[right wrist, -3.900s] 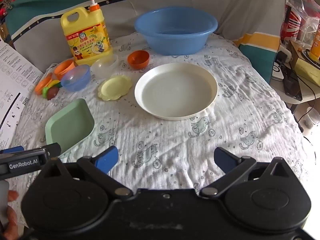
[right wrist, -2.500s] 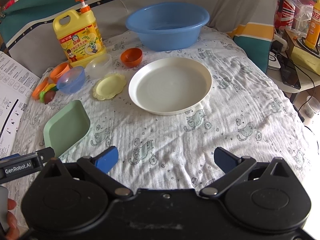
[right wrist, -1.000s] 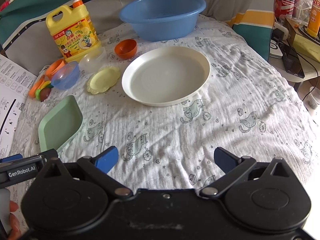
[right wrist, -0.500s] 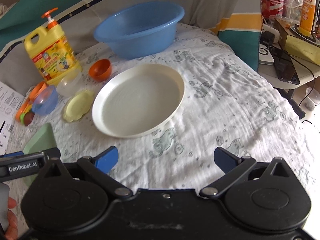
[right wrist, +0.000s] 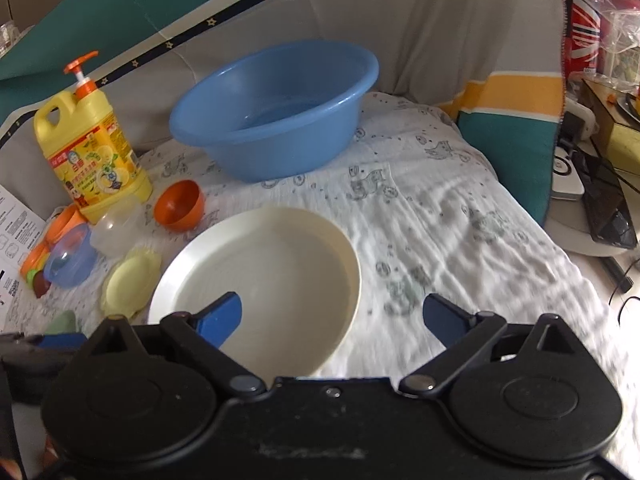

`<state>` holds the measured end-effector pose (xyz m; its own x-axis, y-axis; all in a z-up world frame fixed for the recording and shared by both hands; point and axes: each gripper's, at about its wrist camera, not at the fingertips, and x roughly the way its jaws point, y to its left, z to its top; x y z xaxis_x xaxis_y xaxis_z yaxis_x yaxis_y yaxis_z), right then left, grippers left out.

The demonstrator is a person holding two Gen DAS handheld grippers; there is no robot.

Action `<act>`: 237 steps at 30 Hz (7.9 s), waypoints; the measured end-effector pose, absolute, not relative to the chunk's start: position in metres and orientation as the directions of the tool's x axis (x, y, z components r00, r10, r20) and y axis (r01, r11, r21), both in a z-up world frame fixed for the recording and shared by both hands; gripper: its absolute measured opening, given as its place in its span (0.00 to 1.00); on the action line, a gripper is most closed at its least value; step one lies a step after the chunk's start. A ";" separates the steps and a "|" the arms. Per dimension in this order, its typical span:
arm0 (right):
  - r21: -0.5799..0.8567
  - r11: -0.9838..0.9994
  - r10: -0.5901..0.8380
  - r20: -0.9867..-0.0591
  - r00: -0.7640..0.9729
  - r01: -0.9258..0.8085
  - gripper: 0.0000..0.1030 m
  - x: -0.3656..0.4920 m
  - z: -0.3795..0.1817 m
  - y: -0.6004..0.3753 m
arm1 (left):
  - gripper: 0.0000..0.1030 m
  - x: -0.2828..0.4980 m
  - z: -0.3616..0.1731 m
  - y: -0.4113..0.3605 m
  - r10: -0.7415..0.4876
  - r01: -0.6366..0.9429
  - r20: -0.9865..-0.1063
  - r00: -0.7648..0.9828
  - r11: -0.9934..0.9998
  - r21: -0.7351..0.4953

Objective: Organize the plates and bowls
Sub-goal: 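Close the right tool on the white plate rim while the left tool grips it too, then lift the white plate with both tools and carry it toward the open sheet, then lower the white plate onto the sheet and open both tools, then move both tools to the green square tray and close them on its rim, then lift the green tray with both tools and carry it over the white plate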

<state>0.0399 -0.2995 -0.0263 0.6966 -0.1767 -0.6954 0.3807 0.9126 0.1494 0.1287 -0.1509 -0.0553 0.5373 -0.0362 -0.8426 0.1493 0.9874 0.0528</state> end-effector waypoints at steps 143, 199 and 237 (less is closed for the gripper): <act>0.052 0.978 -0.085 -0.783 0.616 0.201 1.00 0.029 -0.013 -0.099 | 1.00 0.045 -0.042 0.084 -0.033 -0.052 -0.839 0.542 0.996 -0.072; 0.041 0.999 0.043 -0.864 0.502 -0.015 0.31 0.121 -0.058 -0.020 | 0.25 0.082 -0.060 0.100 -0.155 0.003 -0.804 0.574 0.982 -0.188; 0.239 0.947 0.047 -0.768 0.638 0.217 0.31 -0.037 0.019 -0.158 | 0.26 0.012 0.010 -0.031 -0.258 0.221 -0.779 0.572 0.963 -0.157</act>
